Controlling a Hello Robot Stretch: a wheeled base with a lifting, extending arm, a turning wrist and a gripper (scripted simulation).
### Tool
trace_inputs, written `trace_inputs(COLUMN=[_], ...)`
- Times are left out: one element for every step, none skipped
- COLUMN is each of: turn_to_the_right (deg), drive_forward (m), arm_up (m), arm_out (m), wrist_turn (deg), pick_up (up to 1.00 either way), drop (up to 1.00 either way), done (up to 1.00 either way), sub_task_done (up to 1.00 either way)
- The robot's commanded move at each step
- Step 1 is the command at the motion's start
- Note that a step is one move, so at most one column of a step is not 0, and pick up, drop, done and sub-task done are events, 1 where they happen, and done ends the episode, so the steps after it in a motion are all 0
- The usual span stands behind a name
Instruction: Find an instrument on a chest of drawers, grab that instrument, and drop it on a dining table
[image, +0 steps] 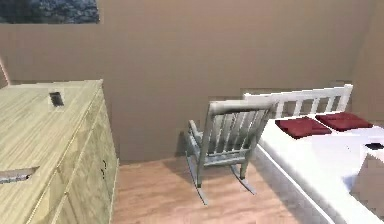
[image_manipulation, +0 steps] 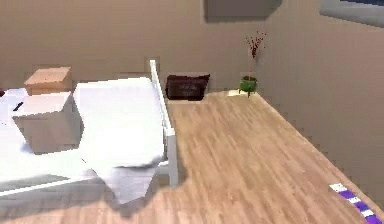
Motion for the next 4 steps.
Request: trace_inputs(turn_to_the_right=[0.0, -45.0, -45.0, -45.0], drive_forward=[0.05, 0.00, 0.00, 0.00], arm_up=[0.00, 0.00, 0.00, 0.00], arm_out=[0.00, 0.00, 0.00, 0.00], wrist_turn=[0.0, 0.0, 0.0, 0.0], pick_up=[0.00, 0.00, 0.00, 0.00], drop=[0.00, 0.00, 0.00, 0.00], done=[0.00, 0.00, 0.00, 0.00], sub_task_done=[0.00, 0.00, 0.00, 0.00])
